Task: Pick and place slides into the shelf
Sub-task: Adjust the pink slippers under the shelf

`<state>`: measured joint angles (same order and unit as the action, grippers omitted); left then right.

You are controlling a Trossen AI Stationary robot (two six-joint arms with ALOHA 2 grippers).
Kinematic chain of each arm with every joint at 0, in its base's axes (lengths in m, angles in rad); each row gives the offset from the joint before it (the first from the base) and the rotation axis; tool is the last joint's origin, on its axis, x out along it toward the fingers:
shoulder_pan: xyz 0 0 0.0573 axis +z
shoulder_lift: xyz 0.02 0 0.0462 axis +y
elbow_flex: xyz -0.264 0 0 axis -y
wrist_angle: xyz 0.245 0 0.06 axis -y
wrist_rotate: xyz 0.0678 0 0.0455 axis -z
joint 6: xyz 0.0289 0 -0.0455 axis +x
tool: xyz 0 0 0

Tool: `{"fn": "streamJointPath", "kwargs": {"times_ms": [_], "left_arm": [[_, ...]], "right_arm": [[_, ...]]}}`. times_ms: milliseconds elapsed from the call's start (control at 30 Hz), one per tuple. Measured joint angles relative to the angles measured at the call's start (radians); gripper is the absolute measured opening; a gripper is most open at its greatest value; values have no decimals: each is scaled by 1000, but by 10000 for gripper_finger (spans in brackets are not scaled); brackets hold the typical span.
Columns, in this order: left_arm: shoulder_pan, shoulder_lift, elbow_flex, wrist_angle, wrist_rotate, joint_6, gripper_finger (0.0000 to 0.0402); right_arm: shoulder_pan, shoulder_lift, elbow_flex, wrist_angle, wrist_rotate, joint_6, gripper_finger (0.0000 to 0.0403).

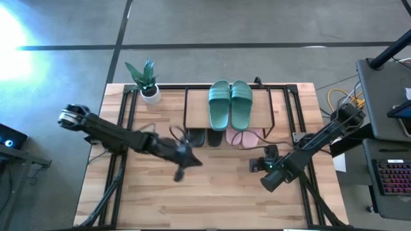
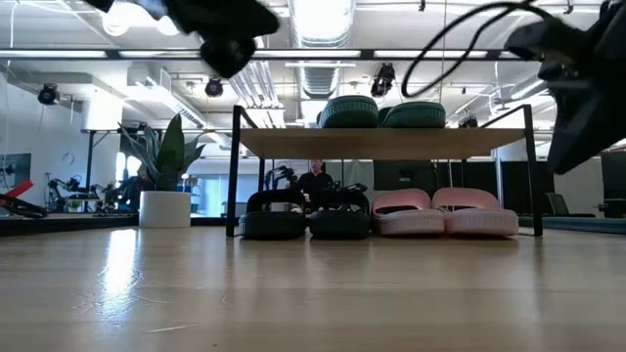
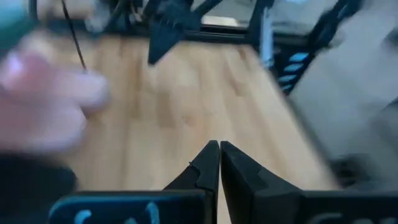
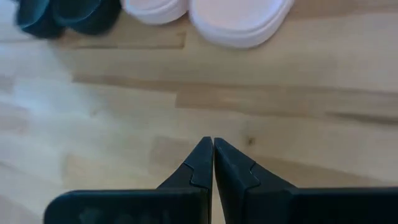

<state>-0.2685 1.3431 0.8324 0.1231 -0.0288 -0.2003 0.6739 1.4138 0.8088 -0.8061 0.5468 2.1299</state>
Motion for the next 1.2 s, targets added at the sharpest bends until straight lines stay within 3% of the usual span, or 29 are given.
{"fn": "streamJointPath", "kwargs": {"times_ms": [133, 200, 400, 667, 1200], "left_arm": [[-25, 184, 138, -3, -290, 234, 0], [-13, 278, 206, -3, -374, 279, 0], [56, 513, 367, -1, -366, 286, 0], [124, 683, 494, 7, -305, 293, 0], [237, 769, 521, 114, -399, 293, 0]], "right_arm": [[0, 0, -5, -49, 0, 2, 8], [2, 0, -6, -76, 1, 18, 8], [2, -5, -6, -94, 7, 36, 8], [8, -5, 7, -62, 96, 85, 8], [8, -5, 11, -3, 110, 79, 8]]}}
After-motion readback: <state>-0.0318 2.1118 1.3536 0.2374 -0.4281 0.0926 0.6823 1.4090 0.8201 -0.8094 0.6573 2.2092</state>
